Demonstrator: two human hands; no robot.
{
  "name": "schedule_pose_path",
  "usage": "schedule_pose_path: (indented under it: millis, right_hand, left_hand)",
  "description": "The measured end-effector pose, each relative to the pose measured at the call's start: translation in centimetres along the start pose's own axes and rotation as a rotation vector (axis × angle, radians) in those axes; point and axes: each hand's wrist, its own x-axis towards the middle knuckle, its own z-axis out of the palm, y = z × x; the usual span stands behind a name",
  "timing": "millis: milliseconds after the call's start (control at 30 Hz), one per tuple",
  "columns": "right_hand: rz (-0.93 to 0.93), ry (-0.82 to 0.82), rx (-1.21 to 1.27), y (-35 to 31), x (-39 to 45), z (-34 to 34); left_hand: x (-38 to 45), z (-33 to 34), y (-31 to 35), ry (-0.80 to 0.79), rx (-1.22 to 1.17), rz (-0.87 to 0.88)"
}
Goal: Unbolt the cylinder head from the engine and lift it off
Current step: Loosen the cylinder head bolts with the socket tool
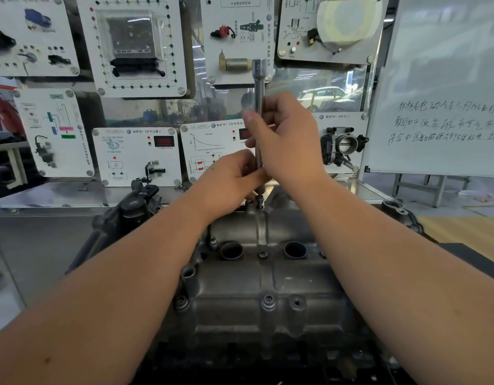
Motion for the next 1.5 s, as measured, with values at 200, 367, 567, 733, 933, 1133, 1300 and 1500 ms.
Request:
schedule_pose_path:
  millis: [200,367,567,733,933,1133,1300,1500]
  right_hand:
    - [0.012,-0.042,-0.027,0.01,0.15,-0.03]
    - [-0.028,0.000,-0.011,-0.04,-0.11,0.08]
    - [0.016,0.008,-0.022,0.14,0.18,0.08]
    - [-0.025,-0.009,-0.063,0.00,-0.11,0.07]
    - [-0.024,-0.031,-0.083,0.15,0.07,0.13]
    - [-0.013,0.009,-0.041,0.06,-0.10,0.07]
    - [-0.030,0.007,-0.104,-0.02,-0.16,0.03]
    - [-0.028,-0.019,-0.150,-0.42,-0.49,-0.12]
  left_hand:
    - [-0.09,0.06,0.01,-0.036,-0.039,0.003]
    - [0.10,-0.14,-0.17,-0.014,-0.018,0.009]
    - [0.01,0.18,-0.14,-0.039,-0.032,-0.022]
    - [0.33,-0.15,-0.36,0.002,-0.010,-0.003]
    - [-0.07,0.07,-0.33,-0.026,-0.050,-0.026]
    - [0.26,-0.05,-0.26,0.016,0.017,-0.025]
    - [0.01,0.17,-0.29,-0.017,-0.022,-0.026]
    - [0.20,-0.07,-0.20,-0.007,0.025,0.012]
